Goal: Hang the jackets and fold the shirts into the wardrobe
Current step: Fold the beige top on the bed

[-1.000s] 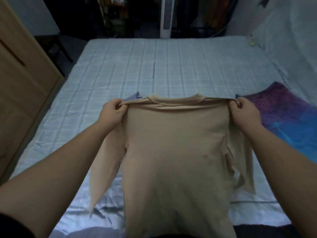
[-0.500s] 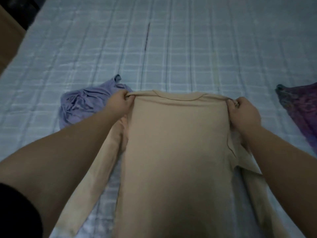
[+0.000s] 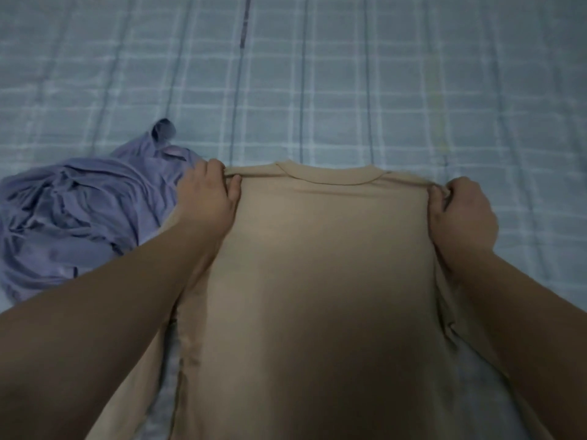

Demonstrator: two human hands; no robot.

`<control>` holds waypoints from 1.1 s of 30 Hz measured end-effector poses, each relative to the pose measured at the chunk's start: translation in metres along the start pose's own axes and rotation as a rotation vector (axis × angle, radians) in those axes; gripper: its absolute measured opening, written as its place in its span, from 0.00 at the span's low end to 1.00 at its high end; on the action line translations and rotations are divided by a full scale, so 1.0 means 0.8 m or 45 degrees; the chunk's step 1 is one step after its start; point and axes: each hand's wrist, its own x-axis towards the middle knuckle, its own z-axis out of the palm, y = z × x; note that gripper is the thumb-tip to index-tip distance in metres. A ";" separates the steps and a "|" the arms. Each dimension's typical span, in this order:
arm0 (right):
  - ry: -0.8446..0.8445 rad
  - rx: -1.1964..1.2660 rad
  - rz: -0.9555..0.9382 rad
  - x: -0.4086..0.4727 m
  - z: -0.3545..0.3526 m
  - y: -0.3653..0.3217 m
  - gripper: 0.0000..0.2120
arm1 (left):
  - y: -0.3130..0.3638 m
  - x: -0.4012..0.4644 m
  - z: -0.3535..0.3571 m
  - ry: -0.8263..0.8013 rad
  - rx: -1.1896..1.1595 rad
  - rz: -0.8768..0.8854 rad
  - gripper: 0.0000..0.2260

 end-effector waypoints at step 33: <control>-0.524 0.045 -0.613 -0.502 -0.070 0.055 0.29 | 0.002 -0.507 -0.088 -0.553 -0.006 0.506 0.26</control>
